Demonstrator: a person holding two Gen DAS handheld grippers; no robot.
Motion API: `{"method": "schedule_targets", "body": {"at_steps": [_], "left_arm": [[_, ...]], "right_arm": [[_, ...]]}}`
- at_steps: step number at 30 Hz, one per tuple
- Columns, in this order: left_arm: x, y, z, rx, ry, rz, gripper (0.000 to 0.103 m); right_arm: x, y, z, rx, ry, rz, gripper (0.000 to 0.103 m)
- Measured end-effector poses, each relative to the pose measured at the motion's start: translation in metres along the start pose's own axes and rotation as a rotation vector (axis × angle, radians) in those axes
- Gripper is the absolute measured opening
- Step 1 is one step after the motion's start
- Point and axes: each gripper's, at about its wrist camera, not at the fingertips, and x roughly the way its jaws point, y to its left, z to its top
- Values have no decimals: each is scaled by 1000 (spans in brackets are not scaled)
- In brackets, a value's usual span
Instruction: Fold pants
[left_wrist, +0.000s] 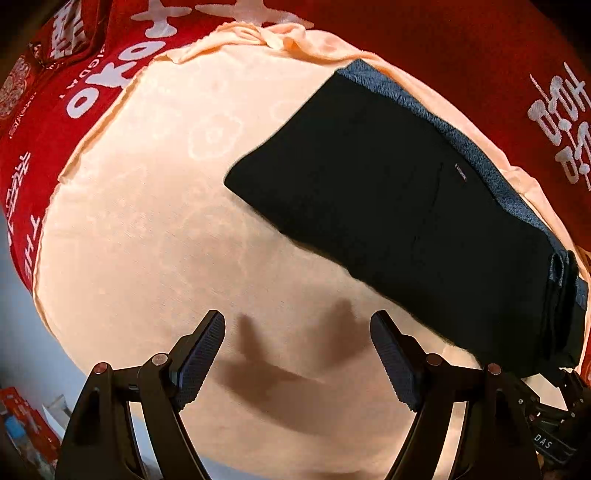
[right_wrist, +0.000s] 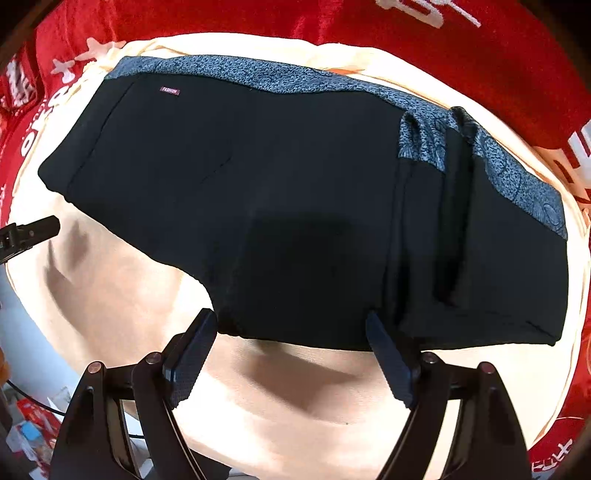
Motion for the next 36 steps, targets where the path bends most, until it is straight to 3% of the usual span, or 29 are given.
{"method": "schedule_targets", "body": {"at_steps": [7, 12, 17, 26, 33, 36], "left_arm": [[11, 11, 7, -24, 18, -27, 81], [8, 34, 8, -131, -12, -199, 81], [13, 50, 11, -220, -17, -314, 81], [26, 47, 22, -264, -47, -513, 81], [36, 44, 28, -297, -89, -582, 82], [35, 40, 33, -319, -100, -579, 82]], "right_arm": [[4, 2, 0, 8, 2, -3, 87], [5, 1, -1, 8, 0, 1, 87], [10, 1, -6, 5, 0, -2, 87], [17, 3, -8, -6, -3, -9, 88], [16, 5, -13, -20, -23, -8, 88], [18, 6, -15, -27, -27, -9, 88]]}}
